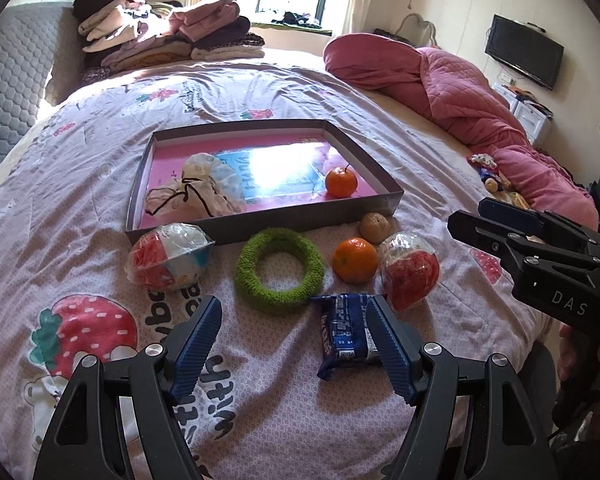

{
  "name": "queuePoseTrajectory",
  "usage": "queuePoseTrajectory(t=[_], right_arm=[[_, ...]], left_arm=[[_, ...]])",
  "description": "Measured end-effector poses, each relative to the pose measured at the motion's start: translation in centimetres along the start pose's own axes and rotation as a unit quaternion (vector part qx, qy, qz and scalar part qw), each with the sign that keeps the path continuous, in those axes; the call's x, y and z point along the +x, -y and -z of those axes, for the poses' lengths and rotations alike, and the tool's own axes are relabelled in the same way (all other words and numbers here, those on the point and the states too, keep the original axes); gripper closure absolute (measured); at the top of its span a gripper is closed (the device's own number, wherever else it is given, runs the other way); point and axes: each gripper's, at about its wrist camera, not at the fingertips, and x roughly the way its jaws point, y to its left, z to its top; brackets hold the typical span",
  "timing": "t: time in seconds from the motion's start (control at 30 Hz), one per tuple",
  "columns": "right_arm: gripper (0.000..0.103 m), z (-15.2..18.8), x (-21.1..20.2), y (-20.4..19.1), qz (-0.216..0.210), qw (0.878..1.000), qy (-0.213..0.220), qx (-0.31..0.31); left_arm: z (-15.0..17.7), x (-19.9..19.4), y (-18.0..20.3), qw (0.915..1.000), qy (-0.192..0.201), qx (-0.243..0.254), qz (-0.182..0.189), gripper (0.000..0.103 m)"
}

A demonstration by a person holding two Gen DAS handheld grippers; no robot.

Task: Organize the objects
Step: 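Move the left gripper to the blue snack packet while the right approaches the red net bag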

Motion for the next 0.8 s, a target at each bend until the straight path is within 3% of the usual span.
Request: queuePoseTrajectory(t=[0.8], right_arm=[[0.050, 2.4, 2.1, -0.5, -0.003, 0.999, -0.038, -0.005]], left_arm=[[1.7, 2.6, 1.9, 0.9987, -0.043, 0.020, 0.018, 0.027]])
